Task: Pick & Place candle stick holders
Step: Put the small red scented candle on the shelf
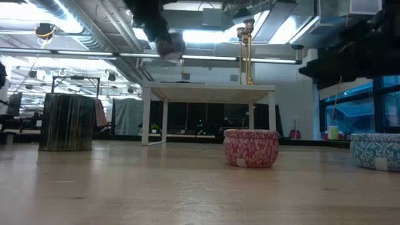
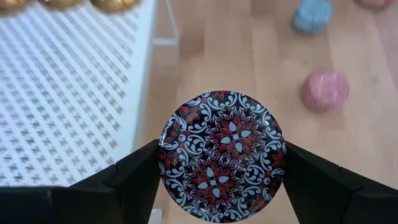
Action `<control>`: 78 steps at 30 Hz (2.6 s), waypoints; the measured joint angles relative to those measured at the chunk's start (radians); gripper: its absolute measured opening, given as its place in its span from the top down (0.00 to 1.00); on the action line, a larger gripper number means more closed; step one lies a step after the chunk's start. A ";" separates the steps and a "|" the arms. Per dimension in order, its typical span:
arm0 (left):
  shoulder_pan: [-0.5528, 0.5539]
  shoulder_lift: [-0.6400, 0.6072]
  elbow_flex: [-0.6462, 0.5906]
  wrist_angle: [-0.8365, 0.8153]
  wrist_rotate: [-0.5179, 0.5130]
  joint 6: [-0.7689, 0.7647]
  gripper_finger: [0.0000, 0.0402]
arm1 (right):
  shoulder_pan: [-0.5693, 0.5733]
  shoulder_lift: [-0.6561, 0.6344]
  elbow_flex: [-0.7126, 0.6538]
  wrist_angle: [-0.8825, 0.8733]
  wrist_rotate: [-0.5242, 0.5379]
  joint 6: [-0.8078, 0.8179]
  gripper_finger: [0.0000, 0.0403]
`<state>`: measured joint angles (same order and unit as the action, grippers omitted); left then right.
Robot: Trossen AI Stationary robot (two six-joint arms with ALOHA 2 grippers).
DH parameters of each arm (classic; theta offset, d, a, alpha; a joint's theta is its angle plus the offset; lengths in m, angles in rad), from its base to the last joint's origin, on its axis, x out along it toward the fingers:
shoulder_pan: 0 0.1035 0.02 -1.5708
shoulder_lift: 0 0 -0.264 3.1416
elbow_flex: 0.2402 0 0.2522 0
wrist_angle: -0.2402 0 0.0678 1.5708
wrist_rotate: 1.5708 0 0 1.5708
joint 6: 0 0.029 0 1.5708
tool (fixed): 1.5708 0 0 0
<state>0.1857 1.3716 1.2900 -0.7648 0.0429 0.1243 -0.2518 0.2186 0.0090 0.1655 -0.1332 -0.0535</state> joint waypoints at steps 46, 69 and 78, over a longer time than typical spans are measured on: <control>0.367 0.608 0.725 -0.152 -0.018 0.085 0.30 | 0.042 -0.004 0.001 -0.126 0.313 0.049 0.42; 0.431 0.756 0.794 -0.049 0.087 0.098 0.26 | 0.042 -0.002 0.001 -0.132 0.276 0.050 0.42; 0.429 0.755 0.793 -0.075 0.089 0.075 0.26 | 0.042 -0.002 0.001 -0.132 0.276 0.050 0.42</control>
<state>0.6147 2.1269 2.0834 -0.8393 0.1314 0.1993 -0.2096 0.2165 0.0097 0.0334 0.1425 -0.0040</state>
